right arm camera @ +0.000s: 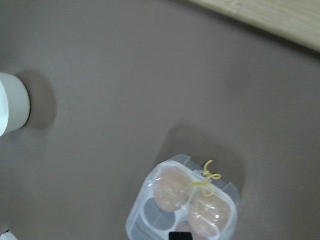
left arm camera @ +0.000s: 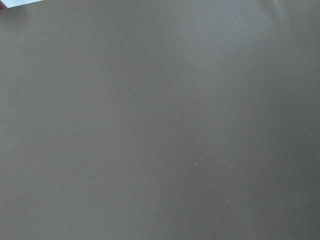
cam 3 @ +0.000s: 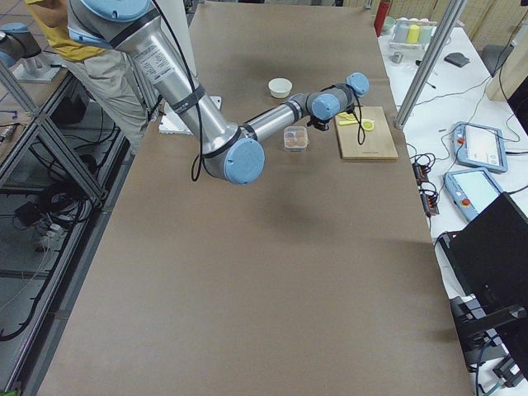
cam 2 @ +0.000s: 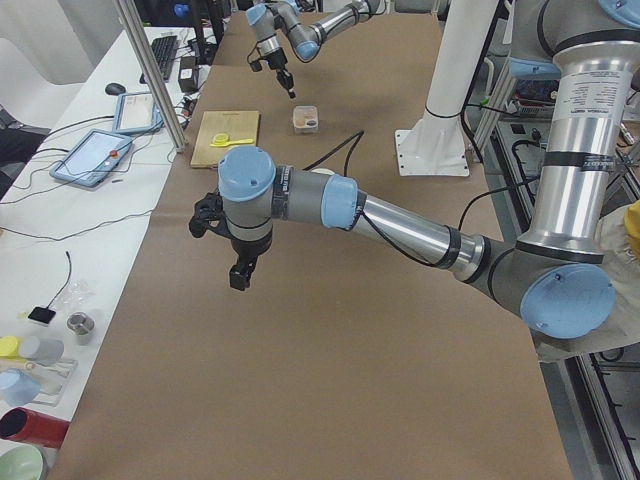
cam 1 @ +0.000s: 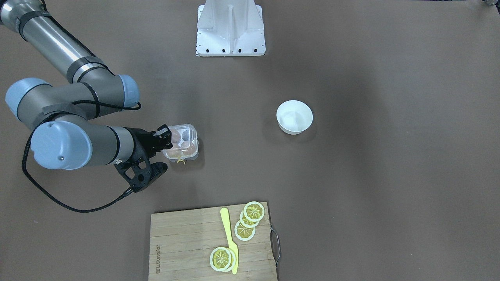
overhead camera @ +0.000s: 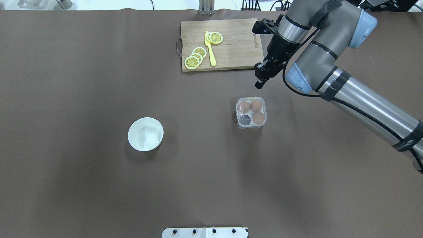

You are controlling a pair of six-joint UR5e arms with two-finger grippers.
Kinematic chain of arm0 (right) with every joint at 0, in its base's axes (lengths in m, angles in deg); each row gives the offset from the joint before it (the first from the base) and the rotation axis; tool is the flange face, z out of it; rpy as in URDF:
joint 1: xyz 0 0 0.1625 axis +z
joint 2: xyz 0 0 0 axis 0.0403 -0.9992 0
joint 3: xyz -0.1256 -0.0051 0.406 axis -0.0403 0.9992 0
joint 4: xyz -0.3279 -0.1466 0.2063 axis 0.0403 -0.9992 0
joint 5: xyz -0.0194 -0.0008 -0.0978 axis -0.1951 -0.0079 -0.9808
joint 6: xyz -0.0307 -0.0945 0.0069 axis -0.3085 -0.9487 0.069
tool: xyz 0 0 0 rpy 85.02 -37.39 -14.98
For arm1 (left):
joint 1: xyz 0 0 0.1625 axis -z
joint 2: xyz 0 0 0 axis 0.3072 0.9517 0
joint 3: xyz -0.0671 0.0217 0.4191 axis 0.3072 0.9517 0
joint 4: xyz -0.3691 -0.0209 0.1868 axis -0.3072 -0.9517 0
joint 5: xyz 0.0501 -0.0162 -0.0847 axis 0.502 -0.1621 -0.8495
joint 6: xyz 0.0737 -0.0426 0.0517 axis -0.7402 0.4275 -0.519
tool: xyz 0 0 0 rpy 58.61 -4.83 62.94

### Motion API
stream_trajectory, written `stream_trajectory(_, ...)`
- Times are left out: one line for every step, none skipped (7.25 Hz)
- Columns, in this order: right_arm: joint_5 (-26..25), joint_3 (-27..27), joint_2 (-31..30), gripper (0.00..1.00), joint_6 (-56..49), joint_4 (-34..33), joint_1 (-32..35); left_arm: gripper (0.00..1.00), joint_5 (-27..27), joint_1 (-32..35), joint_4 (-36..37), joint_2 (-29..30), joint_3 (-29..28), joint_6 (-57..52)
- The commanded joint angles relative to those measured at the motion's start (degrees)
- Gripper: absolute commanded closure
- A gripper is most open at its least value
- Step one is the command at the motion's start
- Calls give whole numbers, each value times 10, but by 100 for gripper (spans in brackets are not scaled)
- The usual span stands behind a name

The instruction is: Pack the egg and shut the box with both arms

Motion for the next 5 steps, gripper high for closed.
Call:
stream_trajectory(-79, 0, -2, 52, 24, -4, 28, 3, 0, 0, -2, -9, -2, 0)
stream_trajectory(-99, 0, -15, 28, 27, 1, 41, 3, 0, 0, -3, -11, -7, -1)
stream_trajectory(-100, -4, -30, 5, 18, -1, 82, 3, 0, 0, -3, -16, -7, -1)
stream_trajectory(-104, -31, -73, 1, 9, -2, 115, 3, 0, 0, -3, -20, -11, -1)
stream_trajectory(-110, -51, -115, 0, -11, -4, 165, 3, -1, 1, -4, -20, -22, -1)
